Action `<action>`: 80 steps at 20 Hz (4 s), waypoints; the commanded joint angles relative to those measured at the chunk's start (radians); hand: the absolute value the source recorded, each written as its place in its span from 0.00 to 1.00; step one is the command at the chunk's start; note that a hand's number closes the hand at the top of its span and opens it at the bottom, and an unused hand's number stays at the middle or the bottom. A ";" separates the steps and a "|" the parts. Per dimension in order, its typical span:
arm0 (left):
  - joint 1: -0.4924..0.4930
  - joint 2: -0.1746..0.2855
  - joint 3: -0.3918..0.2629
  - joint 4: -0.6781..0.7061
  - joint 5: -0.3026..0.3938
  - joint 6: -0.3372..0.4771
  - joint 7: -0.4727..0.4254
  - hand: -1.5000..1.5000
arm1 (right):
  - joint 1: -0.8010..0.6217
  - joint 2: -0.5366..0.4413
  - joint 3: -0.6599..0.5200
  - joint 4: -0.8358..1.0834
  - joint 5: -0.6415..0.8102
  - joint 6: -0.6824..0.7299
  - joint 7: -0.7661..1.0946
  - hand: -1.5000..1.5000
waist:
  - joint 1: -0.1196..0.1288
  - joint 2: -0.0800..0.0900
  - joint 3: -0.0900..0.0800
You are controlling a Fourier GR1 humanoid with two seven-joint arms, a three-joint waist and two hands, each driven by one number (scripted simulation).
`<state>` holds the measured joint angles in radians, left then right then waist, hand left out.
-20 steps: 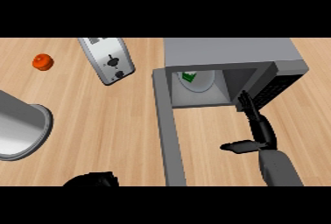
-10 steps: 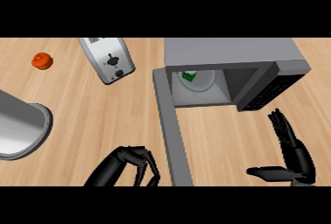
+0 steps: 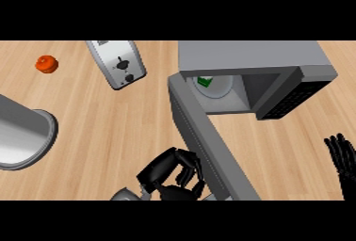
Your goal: Pick up the milk, place it into the microwave and close the microwave
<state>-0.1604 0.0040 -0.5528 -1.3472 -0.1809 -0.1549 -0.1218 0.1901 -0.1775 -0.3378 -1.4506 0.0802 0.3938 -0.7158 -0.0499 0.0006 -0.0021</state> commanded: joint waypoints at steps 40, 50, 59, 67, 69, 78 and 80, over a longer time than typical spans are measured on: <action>-0.685 -0.004 -0.186 0.465 0.832 0.751 -0.249 1.00 | -0.131 -0.251 -0.001 -0.357 -0.425 0.224 0.323 0.00 | -0.239 0.070 -0.005; -0.738 -0.004 -0.147 0.508 0.947 0.724 -0.338 1.00 | -0.188 -0.284 -0.018 -0.336 -0.480 0.214 0.373 0.00 | -0.240 0.082 -0.005; -0.754 -0.004 -0.160 0.551 1.001 0.707 -0.394 1.00 | -0.235 -0.346 -0.066 -0.307 -0.521 0.219 0.400 0.00 | -0.249 0.086 -0.002; -0.763 -0.004 -0.177 0.562 1.042 0.710 -0.452 1.00 | -0.273 -0.391 -0.095 -0.264 -0.540 0.225 0.415 0.00 | -0.250 0.091 -0.001; -0.756 -0.004 -0.185 0.567 1.056 0.705 -0.461 1.00 | -0.284 -0.404 -0.107 -0.260 -0.546 0.221 0.418 0.00 | -0.256 0.091 -0.002; -0.772 -0.004 -0.197 0.586 1.093 0.696 -0.500 1.00 | -0.320 -0.457 -0.130 -0.225 -0.539 0.236 0.418 0.00 | -0.250 0.101 0.000; -0.768 -0.004 -0.206 0.590 1.101 0.706 -0.513 1.00 | -0.326 -0.484 -0.148 -0.211 -0.526 0.235 0.420 0.00 | -0.253 0.100 0.001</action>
<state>-0.8385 -0.0006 -0.8183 -0.8444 0.8974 0.5601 -0.6450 -0.1200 -0.6272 -0.4681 -1.6743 -0.4596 0.6265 -0.2970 -0.2958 0.0877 0.0010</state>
